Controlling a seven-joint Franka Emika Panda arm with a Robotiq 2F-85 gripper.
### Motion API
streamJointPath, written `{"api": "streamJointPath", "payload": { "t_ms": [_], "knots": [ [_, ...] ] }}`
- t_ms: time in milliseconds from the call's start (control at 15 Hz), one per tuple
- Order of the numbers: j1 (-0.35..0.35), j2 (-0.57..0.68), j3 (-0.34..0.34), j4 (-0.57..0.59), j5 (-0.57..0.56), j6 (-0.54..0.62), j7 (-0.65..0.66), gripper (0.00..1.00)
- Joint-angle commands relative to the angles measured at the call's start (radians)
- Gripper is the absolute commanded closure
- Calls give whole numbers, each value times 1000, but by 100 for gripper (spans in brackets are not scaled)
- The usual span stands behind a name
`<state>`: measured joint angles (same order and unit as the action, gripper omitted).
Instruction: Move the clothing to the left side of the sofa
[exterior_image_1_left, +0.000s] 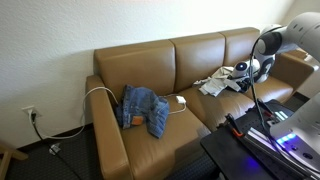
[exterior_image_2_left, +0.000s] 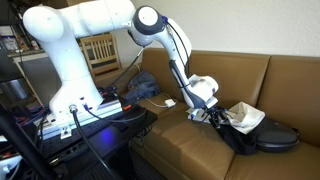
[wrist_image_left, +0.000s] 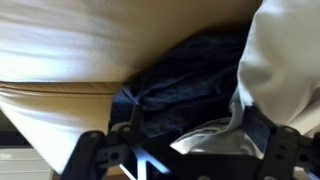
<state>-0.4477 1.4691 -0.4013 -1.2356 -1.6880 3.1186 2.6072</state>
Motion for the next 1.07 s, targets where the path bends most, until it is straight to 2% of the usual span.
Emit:
{"api": "streamJointPath", "payload": {
  "t_ms": [0,67,133,400,533,667,867,1000],
  "knots": [
    [-77,0,88,48,-175,68,1,0],
    [-88,0,108,43,-203,62,1,0],
    [-40,0,65,25,-137,35,1,0],
    [-79,0,115,46,-195,27,-1,0],
    [-164,0,250,133,-294,-98,-1,0],
    [-240,0,412,175,-443,-243,0,0],
    [-348,-1,655,140,-687,-458,0,0],
    [-364,-4,693,60,-732,-544,-1,0]
  ]
}}
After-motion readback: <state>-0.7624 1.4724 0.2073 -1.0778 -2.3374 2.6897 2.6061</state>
